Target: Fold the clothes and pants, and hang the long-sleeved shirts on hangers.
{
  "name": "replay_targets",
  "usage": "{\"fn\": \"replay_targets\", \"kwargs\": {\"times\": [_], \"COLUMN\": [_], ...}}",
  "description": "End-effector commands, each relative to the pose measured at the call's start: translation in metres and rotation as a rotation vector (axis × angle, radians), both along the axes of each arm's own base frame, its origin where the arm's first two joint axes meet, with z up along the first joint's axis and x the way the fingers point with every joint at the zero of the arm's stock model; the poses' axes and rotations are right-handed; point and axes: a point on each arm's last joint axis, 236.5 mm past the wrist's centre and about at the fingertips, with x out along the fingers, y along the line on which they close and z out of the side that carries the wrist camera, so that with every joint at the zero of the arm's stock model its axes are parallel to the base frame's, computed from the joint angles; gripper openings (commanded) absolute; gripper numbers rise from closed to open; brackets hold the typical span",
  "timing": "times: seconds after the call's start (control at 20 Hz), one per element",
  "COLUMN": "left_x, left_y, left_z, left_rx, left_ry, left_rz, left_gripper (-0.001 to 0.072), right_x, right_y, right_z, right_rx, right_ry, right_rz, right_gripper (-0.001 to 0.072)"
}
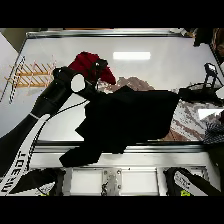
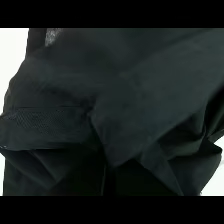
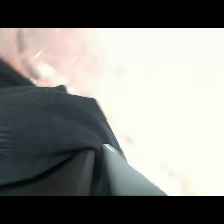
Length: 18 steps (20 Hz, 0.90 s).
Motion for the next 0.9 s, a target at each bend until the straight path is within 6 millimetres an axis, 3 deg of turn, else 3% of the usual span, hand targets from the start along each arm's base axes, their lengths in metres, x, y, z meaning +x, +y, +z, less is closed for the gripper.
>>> {"fn": "replay_targets", "kwargs": {"times": [0.0,0.1,0.2,0.35,0.5,0.65,0.75,0.85], "left_x": [0.035,0.058,0.073,0.083,0.084,0.081,0.076,0.072], "left_y": [-0.012,-0.008,-0.003,0.005,0.007,0.008,0.01,0.012], "left_z": [0.01,0.01,0.002,-0.015,-0.022,-0.023,-0.026,-0.027], "left_rx": [-0.072,-0.077,-0.07,-0.05,-0.041,-0.034,-0.019,-0.005], "left_ry": [-0.055,-0.064,-0.054,-0.018,-0.005,0.008,0.03,0.039], "left_rz": [0.038,0.07,0.093,0.114,0.118,0.115,0.11,0.09], "left_gripper": [0.0018,0.0018,0.0018,0.0018,0.0018,0.0018,0.0018,0.0018], "right_x": [0.012,0.013,0.004,-0.018,-0.027,-0.017,-0.011,-0.004], "right_y": [-0.015,0.021,0.067,0.142,0.197,0.241,0.258,0.259], "right_z": [0.002,0.019,0.038,0.036,0.004,-0.039,-0.07,-0.098], "right_rx": [0.003,0.043,0.061,0.028,-0.069,-0.097,-0.08,-0.069], "right_ry": [-0.046,-0.104,-0.137,-0.108,-0.042,-0.019,0.014,0.054], "right_rz": [-0.046,0.09,0.231,0.447,0.575,0.613,0.594,0.556], "right_gripper": [0.0549,0.0487,0.0488,0.0488,0.05,0.0544,0.0535,0.0534]}}
